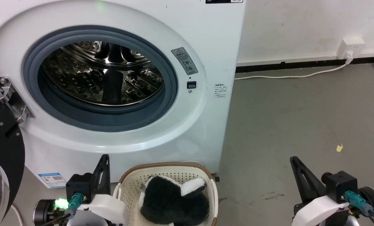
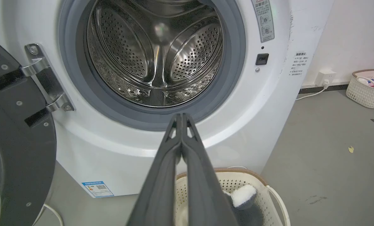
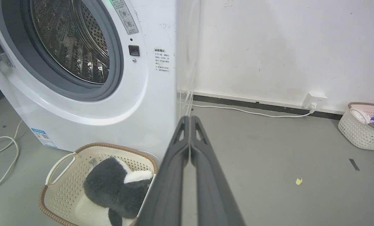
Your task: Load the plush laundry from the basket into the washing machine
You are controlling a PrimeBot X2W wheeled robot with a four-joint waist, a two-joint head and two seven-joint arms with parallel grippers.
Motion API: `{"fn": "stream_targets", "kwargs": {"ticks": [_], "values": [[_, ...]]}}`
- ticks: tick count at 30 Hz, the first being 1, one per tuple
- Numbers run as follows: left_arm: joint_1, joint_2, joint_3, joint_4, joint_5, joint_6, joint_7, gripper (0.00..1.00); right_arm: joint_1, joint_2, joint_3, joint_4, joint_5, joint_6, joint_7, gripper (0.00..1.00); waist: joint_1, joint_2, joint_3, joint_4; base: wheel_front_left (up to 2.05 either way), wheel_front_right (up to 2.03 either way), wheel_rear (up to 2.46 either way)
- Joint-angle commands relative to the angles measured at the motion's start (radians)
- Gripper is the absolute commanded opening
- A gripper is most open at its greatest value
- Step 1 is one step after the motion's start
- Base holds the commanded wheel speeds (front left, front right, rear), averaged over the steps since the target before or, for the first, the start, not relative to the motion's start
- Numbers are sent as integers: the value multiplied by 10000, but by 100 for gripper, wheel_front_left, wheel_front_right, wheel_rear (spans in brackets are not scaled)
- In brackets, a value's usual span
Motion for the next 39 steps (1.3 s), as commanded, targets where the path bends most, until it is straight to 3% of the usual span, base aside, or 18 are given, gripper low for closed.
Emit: {"fn": "stream_targets", "kwargs": {"ticks": [1, 24, 39], "values": [[1, 0, -8, 2, -6, 2, -2, 100, 4, 0, 0, 5, 8, 0, -2, 100, 0, 0, 0, 0, 0, 0, 0], [-132, 0, -528, 465, -691, 187, -403, 100, 165, 1, -27, 217, 602, -1, -401, 100, 0, 0, 80, -40, 0, 0, 0], [-1084, 1, -1042, 1965, -1602, 337, -55, 100, 54, 2, -189, 211, 1073, -3, -699, 100, 0, 0, 755, -193, 0, 0, 0]]}}
